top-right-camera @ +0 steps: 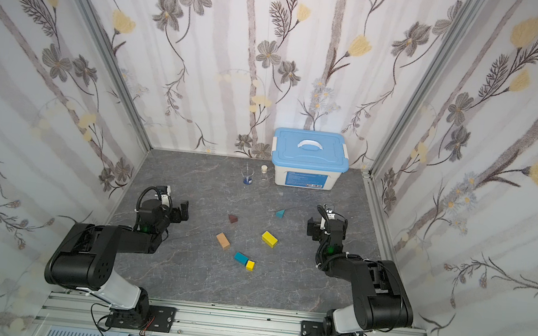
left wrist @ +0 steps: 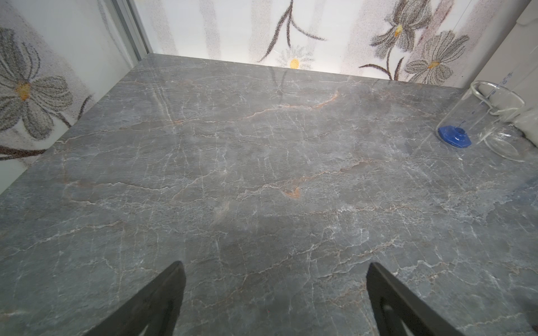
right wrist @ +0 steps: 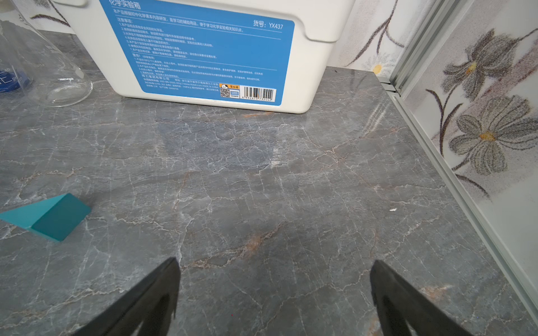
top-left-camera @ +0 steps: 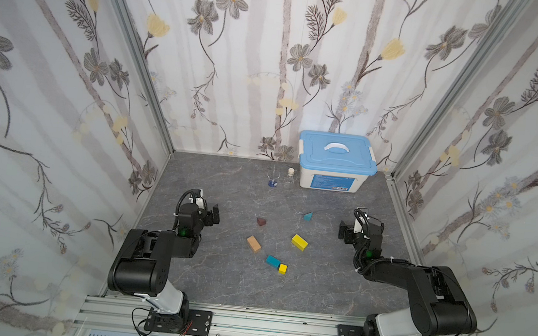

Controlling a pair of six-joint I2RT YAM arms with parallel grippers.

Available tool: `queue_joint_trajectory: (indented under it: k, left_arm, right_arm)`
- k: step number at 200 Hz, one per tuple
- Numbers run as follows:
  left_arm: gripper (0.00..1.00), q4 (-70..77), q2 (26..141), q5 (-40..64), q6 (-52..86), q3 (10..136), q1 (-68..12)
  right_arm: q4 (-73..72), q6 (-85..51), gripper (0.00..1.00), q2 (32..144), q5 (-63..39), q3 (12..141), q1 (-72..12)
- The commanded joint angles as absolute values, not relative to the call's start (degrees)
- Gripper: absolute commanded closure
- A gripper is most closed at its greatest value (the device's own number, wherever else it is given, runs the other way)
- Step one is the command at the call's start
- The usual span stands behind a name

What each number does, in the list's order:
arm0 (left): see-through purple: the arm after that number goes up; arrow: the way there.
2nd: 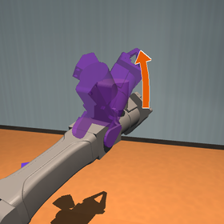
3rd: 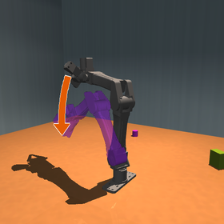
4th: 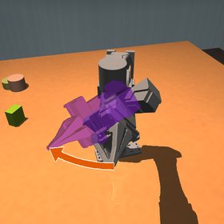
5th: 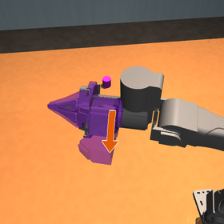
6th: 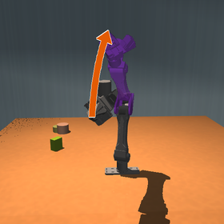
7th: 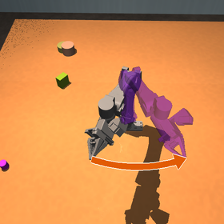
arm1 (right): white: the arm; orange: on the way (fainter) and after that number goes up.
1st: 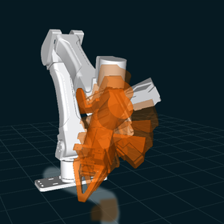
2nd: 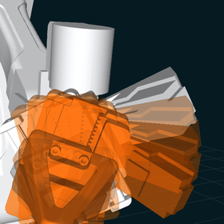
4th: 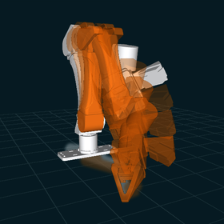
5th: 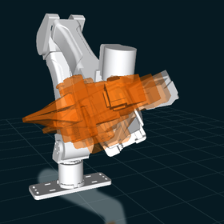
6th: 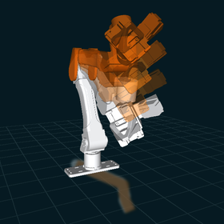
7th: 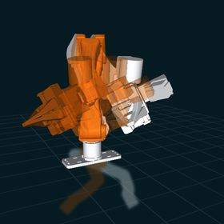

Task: Assemble a carrot with building blocks
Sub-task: Pick up the building block from the center of the board.

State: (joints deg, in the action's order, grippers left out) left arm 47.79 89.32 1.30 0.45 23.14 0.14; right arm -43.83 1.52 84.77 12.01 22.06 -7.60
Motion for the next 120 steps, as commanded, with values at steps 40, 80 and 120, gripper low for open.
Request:
queue_joint_trajectory:
  k: [40,80,120]
  left_arm:
    - [0.00,37.9,82.1,-2.4,0.6,26.6,-0.3]
    - [0.00,26.3,72.5,-6.7,3.4,29.3,-1.9]
    - [0.00,11.1,66.8,-6.2,8.9,35.5,-3.5]
  right_arm:
    - [-32.2,0.9,0.00,80.3,12.3,27.5,-7.0]
    - [-5.4,-6.4,0.00,76.3,14.3,37.9,-7.6]
    - [6.2,-16.0,0.00,68.5,5.6,41.9,-5.8]
